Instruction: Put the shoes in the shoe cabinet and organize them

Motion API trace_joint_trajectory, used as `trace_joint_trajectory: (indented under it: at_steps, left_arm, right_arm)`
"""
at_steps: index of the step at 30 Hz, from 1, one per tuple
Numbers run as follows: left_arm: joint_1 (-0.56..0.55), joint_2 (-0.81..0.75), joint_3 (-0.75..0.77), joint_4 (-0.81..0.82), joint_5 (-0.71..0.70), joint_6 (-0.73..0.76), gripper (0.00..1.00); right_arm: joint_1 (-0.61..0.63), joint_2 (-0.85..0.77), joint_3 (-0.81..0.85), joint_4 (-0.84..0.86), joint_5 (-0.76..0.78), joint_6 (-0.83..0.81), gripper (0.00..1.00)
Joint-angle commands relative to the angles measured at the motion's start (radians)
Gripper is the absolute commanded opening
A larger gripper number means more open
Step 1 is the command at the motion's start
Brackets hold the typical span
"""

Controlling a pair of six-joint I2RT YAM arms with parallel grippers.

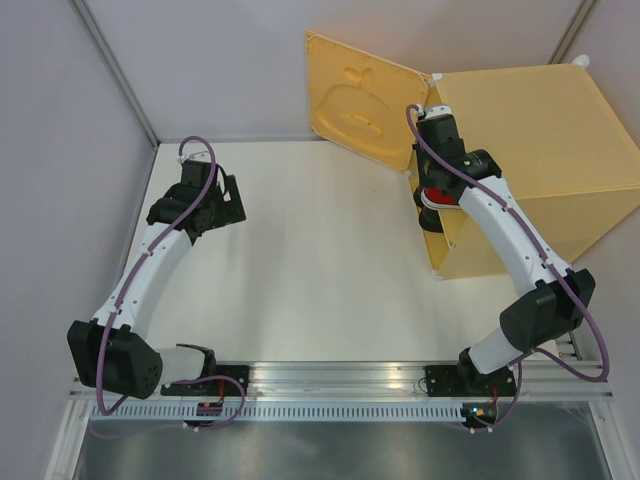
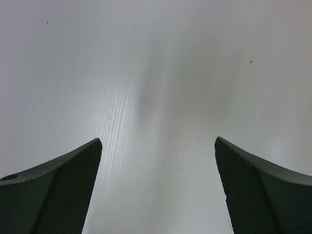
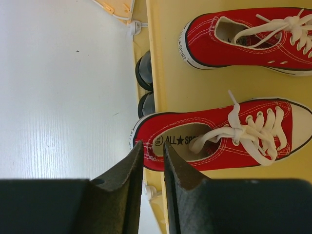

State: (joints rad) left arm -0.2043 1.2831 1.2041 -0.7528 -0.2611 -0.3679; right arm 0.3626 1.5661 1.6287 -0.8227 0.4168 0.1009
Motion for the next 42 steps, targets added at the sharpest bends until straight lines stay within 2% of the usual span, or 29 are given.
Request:
trace_joint_trajectory:
  at_steps: [1, 10, 15, 18, 22, 29, 42]
  left_arm:
    - [-0.001, 0.001, 0.0, 0.035, 0.01, 0.037, 0.99]
    - [-0.001, -0.002, -0.001, 0.036, 0.016, 0.037, 0.99]
    - [-0.001, -0.002, -0.001, 0.036, 0.019, 0.035, 0.99]
    - [-0.001, -0.002, -0.001, 0.036, 0.022, 0.035, 0.99]
    - [-0.001, -0.002, -0.001, 0.036, 0.023, 0.037, 0.99]
    - [-0.001, -0.004, -0.001, 0.036, 0.031, 0.037, 0.99]
    - [-0.001, -0.002, -0.003, 0.038, 0.04, 0.035, 0.99]
  right_arm:
    - [0.007, 0.006, 0.002, 0.014, 0.008, 0.017, 0.28]
    - [0.013, 0.046, -0.036, 0.03, 0.04, 0.022, 0.26]
    - [0.013, 0.048, -0.021, 0.048, 0.129, -0.007, 0.07]
    - [0.012, 0.049, -0.006, 0.071, 0.194, -0.062, 0.01]
    - [0.012, 0.049, -0.018, 0.144, 0.305, -0.141, 0.01]
    - [0.012, 0.064, -0.055, 0.24, 0.416, -0.251, 0.01]
    - [0.013, 0.127, -0.179, 0.39, 0.568, -0.441, 0.01]
